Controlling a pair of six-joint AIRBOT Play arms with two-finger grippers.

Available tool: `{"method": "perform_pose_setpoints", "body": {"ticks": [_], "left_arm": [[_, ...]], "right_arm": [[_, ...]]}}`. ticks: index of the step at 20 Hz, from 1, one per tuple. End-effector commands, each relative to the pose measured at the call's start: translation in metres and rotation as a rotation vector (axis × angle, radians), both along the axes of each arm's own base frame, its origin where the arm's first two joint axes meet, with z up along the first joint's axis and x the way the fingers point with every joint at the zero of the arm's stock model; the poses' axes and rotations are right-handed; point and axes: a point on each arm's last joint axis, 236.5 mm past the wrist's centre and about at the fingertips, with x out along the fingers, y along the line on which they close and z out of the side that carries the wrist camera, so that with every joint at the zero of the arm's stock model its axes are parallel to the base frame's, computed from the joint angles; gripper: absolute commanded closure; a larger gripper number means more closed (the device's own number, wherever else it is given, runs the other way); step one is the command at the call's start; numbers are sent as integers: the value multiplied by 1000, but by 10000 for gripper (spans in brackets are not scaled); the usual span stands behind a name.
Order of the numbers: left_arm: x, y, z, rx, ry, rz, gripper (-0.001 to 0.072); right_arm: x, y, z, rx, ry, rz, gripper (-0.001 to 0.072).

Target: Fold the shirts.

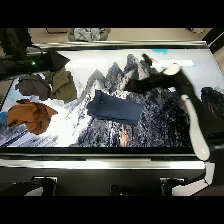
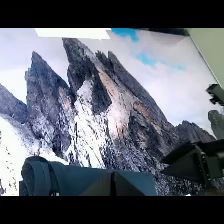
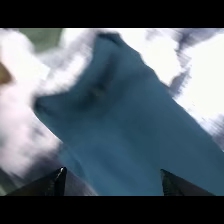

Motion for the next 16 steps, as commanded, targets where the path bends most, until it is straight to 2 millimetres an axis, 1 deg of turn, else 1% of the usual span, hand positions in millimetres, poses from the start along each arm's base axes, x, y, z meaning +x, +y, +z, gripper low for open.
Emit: {"method": "perform_pose_setpoints", "body": {"ticks": [1,2,3,4,5,6,7,8,10,12,14,15,16], "left_arm": [[-1,3,-17,22,30,4,682],[0,3,-17,21,30,5,682],[0,3,-17,21,30,5,682],[-1,3,-17,21,30,5,682],[-1,3,-17,21,30,5,681],[-1,3,-17,21,31,4,682],[-1,3,-17,21,30,5,681],[-1,3,-17,21,31,4,681],[-1,2,-17,20,31,4,682],[-1,2,-17,20,32,4,681],[-1,1,-16,13,33,1,681],[-2,0,-16,6,36,-2,681],[-4,-2,-16,1,41,-8,681]], "right_arm": [[-68,-144,-46,-413,288,-36,92],[-80,-143,-60,-391,336,-36,98],[-84,-130,-73,-334,347,-42,89],[-82,-104,-86,-233,337,-51,75],[-78,-81,-96,-135,321,-83,42],[-72,-59,-103,-37,310,-130,40],[-69,-44,-110,32,309,-172,40],[-70,-35,-117,63,319,-194,40],[-72,-31,-130,57,330,-213,44],[-64,-20,-130,73,307,-232,108],[-59,-13,-131,71,284,-237,112],[-56,-11,-132,70,273,-244,148],[-52,-8,-132,78,264,-254,155]]}}
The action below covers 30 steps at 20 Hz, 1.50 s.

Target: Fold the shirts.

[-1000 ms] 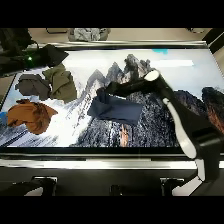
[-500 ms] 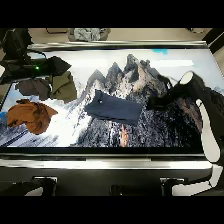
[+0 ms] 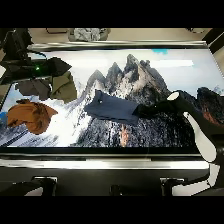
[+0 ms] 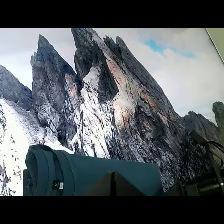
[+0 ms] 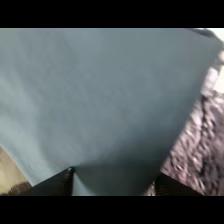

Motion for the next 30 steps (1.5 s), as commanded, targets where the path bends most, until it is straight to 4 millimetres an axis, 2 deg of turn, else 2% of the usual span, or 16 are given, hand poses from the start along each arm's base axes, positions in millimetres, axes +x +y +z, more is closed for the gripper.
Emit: {"method": "perform_pose_setpoints", "body": {"ticks": [1,2,3,4,7,9,11,13,16,18,20,22,24,27,28,30], "left_arm": [[-4,-4,-1,-14,16,-14,681],[-6,-5,-2,-12,24,-21,681],[-7,-5,-3,-10,31,-26,681],[-9,-5,-4,-8,36,-30,681],[-9,-5,-5,-7,38,-31,681],[-9,-5,-5,-7,39,-32,681],[-9,-5,-5,-6,40,-32,681],[-9,-5,-5,-5,40,-32,681],[-9,-5,-8,-4,45,-32,681],[-10,-5,-10,-3,51,-34,681],[-8,-6,-12,-2,56,-34,681],[-7,-6,-16,-2,65,-34,681],[-5,-6,-19,-1,70,-34,681],[-7,-8,-17,-11,70,-38,681],[-7,-10,-15,-17,71,-42,680],[-9,-13,-15,-19,71,-49,680]], "right_arm": [[17,11,-3,15,-48,-67,158],[22,12,-2,22,-59,-83,201],[24,14,-1,32,-63,-93,378],[27,13,0,34,-69,-103,669],[47,8,13,-1,-215,-46,667],[68,-9,32,-25,-302,-33,667],[92,-55,57,-34,-356,-101,667],[107,-120,81,-45,-392,-200,667],[98,-233,104,-70,-404,-362,667],[71,-305,109,-110,-388,-468,666],[31,-365,110,-154,-349,-553,666],[-16,-408,107,-183,-286,-614,666],[-71,-428,93,-193,-162,-618,665],[-166,-447,54,-287,151,-660,664],[-186,-447,45,-311,201,-684,664],[-203,-432,29,-315,233,-734,664]]}}
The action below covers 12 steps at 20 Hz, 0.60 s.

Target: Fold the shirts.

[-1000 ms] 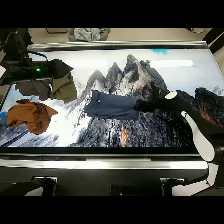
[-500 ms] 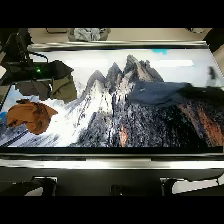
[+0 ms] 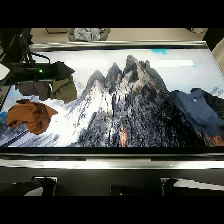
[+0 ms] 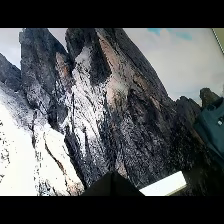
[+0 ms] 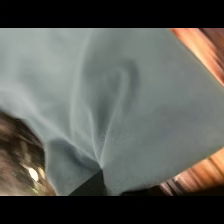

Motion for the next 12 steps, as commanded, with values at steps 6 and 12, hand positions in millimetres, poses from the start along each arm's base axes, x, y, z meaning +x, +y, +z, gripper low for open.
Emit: {"method": "perform_pose_setpoints", "body": {"ticks": [6,12], "left_arm": [[-6,-17,-1,-7,4,-37,681],[-10,-24,0,-7,3,-55,680]], "right_arm": [[-110,73,-56,77,282,-75,665],[-123,73,-56,-15,295,-110,665]]}}
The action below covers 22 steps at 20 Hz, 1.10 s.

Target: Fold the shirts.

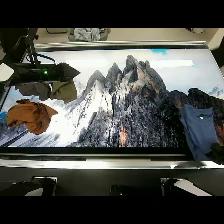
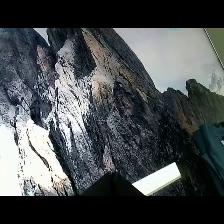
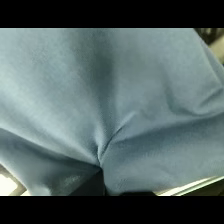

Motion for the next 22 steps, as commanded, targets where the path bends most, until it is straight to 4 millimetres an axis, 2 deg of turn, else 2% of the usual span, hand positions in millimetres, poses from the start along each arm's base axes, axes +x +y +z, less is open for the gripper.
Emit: {"method": "perform_pose_setpoints", "body": {"ticks": [1,2,3,4,5,7,8,9,10,11,12,13,14,15,16,17,18,19,20,21,22], "left_arm": [[-1,-3,0,0,0,-8,680],[-1,-3,0,0,1,-7,681],[-1,-3,0,0,0,-7,681],[-2,-3,1,-1,-2,-7,680],[-3,-3,3,-2,-7,-7,680],[-1,1,15,-6,-35,1,681],[3,6,27,3,-70,14,682],[10,14,43,39,-129,35,683],[19,26,58,96,-185,76,684],[31,44,72,175,-231,145,684],[43,66,80,274,-264,226,684],[53,89,81,369,-267,307,684],[60,111,73,452,-241,376,683],[64,129,54,525,-185,420,681],[62,140,25,573,-88,419,674],[52,147,-11,618,40,400,561],[35,153,-50,676,197,370,309],[7,156,-93,734,382,319,55],[-21,153,-129,762,533,248,18],[-37,143,-154,763,596,167,18],[-43,135,-168,753,604,137,18]], "right_arm": [[-9,0,-2,-35,21,-2,659],[-9,0,-1,-37,20,-1,503],[-6,-6,3,-56,6,23,245],[0,-17,12,-98,-22,80,82],[9,-35,32,-162,-54,132,67],[40,-90,98,-391,-161,190,67],[66,-117,148,-560,-234,262,68],[96,-130,198,-721,-296,369,70],[132,-128,249,-870,-369,480,71],[170,-112,288,-961,-462,535,71],[209,-84,317,-1017,-567,596,72],[247,-44,335,-1036,-668,668,72],[275,1,339,-1007,-745,724,73],[297,51,327,-910,-785,766,73],[305,94,302,-787,-752,793,73],[303,126,270,-679,-667,839,72],[295,156,235,-555,-573,902,73],[282,185,204,-420,-492,990,78],[262,209,175,-276,-403,1101,86],[246,221,155,-182,-319,1162,86],[237,223,144,-140,-259,1176,86]]}}
